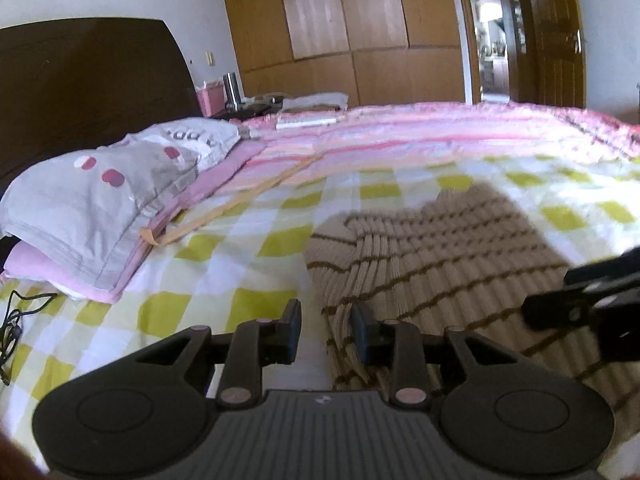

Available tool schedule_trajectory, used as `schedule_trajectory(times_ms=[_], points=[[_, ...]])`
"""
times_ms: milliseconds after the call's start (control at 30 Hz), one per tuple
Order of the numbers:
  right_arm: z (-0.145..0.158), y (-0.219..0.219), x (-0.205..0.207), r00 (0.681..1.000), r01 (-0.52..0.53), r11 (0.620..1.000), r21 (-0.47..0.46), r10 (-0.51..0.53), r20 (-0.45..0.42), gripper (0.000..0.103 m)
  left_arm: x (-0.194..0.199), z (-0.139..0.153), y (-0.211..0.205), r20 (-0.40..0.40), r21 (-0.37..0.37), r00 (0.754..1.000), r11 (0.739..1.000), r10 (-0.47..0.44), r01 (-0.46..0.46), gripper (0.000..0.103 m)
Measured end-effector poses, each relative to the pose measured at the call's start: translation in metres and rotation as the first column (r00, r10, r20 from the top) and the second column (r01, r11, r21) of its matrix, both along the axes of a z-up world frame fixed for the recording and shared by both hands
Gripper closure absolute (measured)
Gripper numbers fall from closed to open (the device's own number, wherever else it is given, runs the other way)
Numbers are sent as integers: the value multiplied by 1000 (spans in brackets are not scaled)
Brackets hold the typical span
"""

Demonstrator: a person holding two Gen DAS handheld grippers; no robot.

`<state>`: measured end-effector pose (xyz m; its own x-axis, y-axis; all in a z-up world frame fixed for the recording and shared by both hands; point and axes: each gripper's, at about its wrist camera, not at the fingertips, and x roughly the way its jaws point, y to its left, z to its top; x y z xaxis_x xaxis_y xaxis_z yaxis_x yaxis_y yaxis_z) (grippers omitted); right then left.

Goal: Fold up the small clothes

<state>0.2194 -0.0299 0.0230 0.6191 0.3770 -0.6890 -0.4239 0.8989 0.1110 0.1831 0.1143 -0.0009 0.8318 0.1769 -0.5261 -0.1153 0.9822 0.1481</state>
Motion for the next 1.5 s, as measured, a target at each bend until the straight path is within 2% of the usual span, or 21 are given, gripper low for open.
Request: schedule_trajectory(times_ms=[133,267,367,467,600,800,967,1100,1200,1333,1433,1500], points=[[1,-2,-4,1000,13,1000,-8,-13,2,62,-28,19,-7,58,-19,998,999,-27,28,66],[2,2,-7,1000,15,1000,-22,-15,6,62,-49,20,-18,57,-26,994,995,-97,99,66],[2,4,-8,1000,15,999,-34,-14,10,62,-43,3,-24,-25,20,995,995,-98,99,66],[2,3,-10,1000,12,999,-45,-11,12,62,-34,-12,-17,-94,-2,993,998,-66,66,63],[0,3,-10,1000,7,998,-66,-6,19,62,-34,-14,-12,-93,0,994,999,-51,51,61],[-1,2,-11,1000,5,997,-73,-4,19,62,-34,-17,0,-98,-43,995,999,-26,22,56],[1,-2,-13,1000,8,997,-75,-6,18,58,-39,-3,5,-73,-83,997,996,-28,22,57],[2,-3,-12,1000,16,997,-81,-14,23,55,-41,17,5,-23,-115,999,993,-43,40,56],[3,-2,-13,999,22,996,-88,-19,28,54,-36,23,0,-8,-110,998,992,-66,65,52],[3,0,-14,999,22,994,-106,-18,40,53,-19,13,-6,-40,-100,995,991,-89,85,51],[2,2,-14,999,20,992,-122,-14,52,51,-6,3,-7,-68,-71,995,995,-74,69,51],[1,2,-13,999,18,992,-122,-12,51,50,3,-4,-3,-95,-72,994,996,-60,53,47]])
